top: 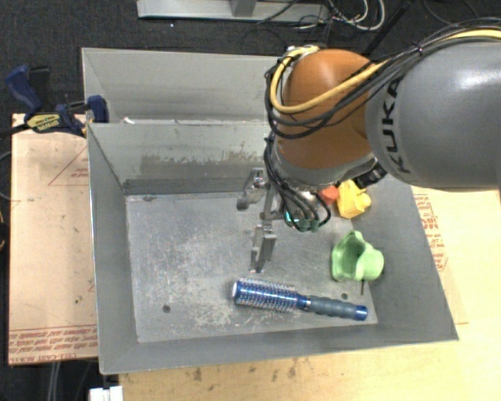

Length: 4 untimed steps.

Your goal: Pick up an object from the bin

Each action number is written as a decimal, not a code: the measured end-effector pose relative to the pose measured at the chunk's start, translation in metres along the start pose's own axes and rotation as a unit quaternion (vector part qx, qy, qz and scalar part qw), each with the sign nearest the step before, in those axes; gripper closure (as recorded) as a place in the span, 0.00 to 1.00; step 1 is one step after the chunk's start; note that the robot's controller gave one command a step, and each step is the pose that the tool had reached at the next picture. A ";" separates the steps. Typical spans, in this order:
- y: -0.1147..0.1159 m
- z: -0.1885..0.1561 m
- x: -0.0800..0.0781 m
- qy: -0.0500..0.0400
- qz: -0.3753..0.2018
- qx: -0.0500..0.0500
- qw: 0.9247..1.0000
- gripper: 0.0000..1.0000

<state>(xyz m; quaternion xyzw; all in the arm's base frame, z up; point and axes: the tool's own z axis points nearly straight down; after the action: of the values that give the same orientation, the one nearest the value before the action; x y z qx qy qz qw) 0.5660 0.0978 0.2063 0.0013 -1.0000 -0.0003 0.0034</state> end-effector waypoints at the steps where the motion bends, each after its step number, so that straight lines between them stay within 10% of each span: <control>1: -0.062 0.135 0.041 -0.010 -0.048 -0.001 0.999 0.00; 4: -0.048 0.132 0.078 -0.012 0.143 -0.002 0.990 0.00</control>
Offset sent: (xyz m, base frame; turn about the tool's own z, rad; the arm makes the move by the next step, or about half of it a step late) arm -0.0454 -0.0627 -0.1363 -0.0985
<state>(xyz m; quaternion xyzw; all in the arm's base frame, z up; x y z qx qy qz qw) 0.4872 0.0500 0.0749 -0.1420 -0.9898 -0.0016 -0.0085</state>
